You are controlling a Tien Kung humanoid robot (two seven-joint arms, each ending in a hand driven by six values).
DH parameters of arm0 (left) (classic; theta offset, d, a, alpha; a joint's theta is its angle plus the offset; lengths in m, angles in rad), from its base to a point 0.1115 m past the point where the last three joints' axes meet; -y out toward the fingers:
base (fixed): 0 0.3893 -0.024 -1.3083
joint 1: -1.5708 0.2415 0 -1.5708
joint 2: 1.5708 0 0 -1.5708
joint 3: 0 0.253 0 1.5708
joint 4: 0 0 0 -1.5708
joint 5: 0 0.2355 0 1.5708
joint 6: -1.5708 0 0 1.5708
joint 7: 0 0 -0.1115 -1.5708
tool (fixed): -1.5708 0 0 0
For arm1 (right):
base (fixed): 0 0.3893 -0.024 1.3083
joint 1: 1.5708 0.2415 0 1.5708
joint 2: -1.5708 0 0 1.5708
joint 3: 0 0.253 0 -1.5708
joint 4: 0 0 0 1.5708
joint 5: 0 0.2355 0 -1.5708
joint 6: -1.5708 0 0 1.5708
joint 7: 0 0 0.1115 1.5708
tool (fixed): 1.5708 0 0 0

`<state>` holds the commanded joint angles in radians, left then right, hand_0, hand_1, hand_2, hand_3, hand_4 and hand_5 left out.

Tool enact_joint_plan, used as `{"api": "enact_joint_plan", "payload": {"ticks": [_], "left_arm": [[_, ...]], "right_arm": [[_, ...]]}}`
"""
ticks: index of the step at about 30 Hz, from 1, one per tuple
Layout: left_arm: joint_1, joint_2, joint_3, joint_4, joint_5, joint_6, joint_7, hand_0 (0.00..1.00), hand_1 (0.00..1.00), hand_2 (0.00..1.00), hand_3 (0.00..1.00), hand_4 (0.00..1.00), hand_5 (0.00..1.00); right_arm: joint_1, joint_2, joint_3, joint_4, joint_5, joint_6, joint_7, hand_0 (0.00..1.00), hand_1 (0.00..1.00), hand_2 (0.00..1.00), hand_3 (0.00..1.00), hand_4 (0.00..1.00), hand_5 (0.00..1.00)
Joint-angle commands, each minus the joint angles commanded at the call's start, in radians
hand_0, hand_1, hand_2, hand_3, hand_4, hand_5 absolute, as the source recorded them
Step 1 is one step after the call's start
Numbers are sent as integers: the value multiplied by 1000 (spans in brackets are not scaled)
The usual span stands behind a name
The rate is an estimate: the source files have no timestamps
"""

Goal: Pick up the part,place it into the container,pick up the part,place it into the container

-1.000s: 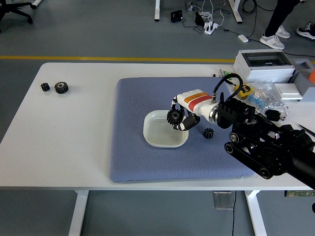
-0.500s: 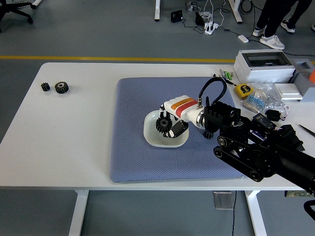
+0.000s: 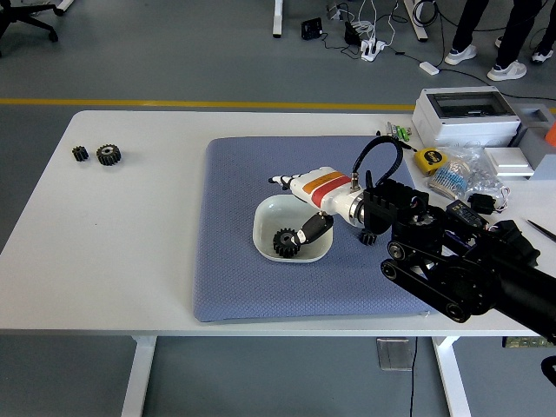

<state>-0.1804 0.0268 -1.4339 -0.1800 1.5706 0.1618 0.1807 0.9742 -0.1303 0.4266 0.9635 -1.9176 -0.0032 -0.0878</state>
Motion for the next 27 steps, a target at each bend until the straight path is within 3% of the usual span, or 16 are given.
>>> {"api": "enact_joint_plan", "payload": {"ticks": [3,4,9,10,15,16,21,22,27], "left_arm": [[3,0,-5,0,3,0,0,673,654,630,559,572,526],[4,-1,-8,0,6,-1,1,672,654,630,559,572,526],[10,-2,-16,0,20,-5,5,672,654,630,559,572,526],[10,-2,-17,0,22,-6,5,672,654,630,558,572,526],[14,-6,-16,0,17,-3,6,672,654,630,558,572,526],[14,-6,-16,0,18,-3,6,672,654,630,558,571,525],[13,-8,-11,0,22,-6,8,672,654,630,558,571,525],[12,-8,-10,0,22,-6,9,672,654,629,556,571,523],[10,-10,-8,0,14,-5,9,672,654,629,556,571,523]], "right_arm": [[-10,-36,35,16,-20,18,4,508,636,848,967,998,375],[-18,-54,50,17,-26,29,7,555,665,811,889,998,364],[-67,-96,104,4,-27,48,20,555,665,811,889,998,364],[-77,-102,112,4,-21,48,21,521,640,717,788,998,346],[-142,-140,151,9,-1,35,39,521,640,717,788,998,346],[-146,-142,150,6,1,31,41,492,609,688,738,998,331],[-146,-134,130,-38,-14,10,53,492,609,688,738,998,331],[-146,-131,124,-49,-13,4,55,450,560,616,588,943,300],[-148,-121,90,-92,21,-1,66,450,560,616,588,943,300]]}}
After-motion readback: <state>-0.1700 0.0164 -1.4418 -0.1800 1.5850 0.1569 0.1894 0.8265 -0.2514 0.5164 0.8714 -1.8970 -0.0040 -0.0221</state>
